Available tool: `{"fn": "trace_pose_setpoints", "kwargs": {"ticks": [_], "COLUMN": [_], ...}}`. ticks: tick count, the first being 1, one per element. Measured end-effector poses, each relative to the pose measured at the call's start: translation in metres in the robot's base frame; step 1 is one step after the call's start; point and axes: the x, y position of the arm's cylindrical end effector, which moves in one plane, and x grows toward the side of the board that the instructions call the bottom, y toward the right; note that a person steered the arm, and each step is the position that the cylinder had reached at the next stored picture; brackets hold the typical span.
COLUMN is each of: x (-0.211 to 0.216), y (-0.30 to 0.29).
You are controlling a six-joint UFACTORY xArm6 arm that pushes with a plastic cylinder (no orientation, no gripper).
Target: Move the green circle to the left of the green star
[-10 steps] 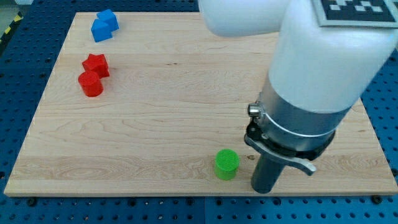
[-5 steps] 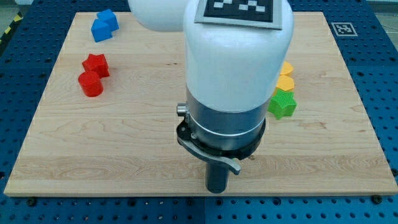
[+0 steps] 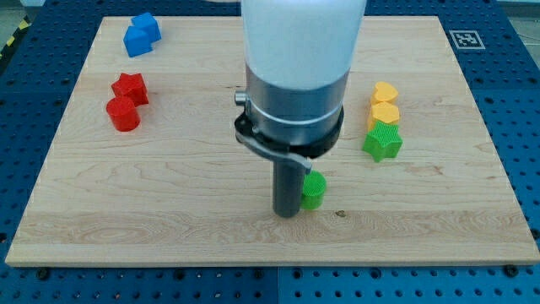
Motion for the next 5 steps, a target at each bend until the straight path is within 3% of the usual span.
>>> {"fn": "trace_pose_setpoints", "kwargs": {"ticks": [3,4,5], "x": [-0.034,0.013,0.021], "y": [0.000,-0.011,0.034]}}
